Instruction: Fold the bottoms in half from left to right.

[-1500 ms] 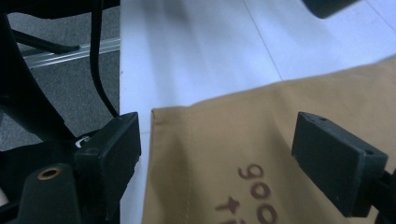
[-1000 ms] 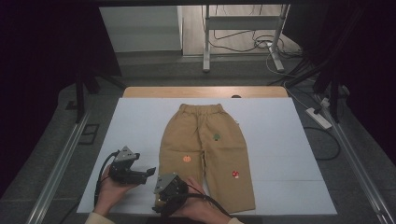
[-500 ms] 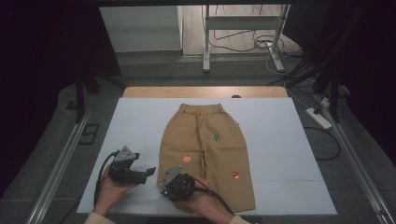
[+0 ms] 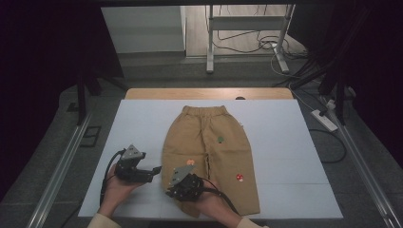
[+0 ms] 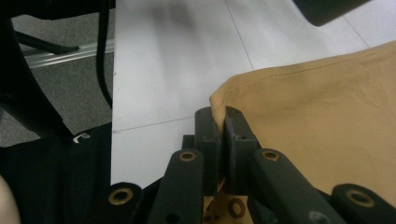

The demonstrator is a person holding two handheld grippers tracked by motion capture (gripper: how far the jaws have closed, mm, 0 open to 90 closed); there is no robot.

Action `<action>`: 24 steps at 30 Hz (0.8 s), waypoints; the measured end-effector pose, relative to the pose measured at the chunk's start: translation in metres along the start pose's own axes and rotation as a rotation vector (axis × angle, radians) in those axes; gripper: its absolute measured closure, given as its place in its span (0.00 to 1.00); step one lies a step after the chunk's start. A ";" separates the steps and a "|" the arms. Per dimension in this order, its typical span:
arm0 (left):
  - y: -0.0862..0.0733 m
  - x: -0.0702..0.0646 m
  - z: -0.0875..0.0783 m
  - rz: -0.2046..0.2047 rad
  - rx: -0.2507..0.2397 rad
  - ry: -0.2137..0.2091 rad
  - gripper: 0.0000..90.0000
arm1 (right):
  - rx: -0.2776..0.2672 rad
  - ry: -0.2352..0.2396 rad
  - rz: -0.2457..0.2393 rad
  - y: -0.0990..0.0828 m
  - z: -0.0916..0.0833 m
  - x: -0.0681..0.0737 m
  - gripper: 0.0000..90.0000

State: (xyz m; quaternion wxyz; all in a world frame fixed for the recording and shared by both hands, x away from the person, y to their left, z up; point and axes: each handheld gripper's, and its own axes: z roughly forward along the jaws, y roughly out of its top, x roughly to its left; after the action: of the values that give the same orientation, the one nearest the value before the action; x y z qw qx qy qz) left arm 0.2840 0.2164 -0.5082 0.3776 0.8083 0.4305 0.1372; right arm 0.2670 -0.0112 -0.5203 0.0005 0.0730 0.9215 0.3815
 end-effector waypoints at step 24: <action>0.043 0.019 0.037 -0.022 0.042 -0.013 0.16 | -0.010 -0.005 -0.013 -0.001 -0.002 0.002 0.95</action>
State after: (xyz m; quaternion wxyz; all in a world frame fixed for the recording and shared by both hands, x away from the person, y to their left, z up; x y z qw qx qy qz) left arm 0.3407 0.1985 -0.5037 0.3647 0.8121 0.4398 0.1187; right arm 0.2645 -0.0128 -0.5196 0.0055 0.0679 0.9201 0.3857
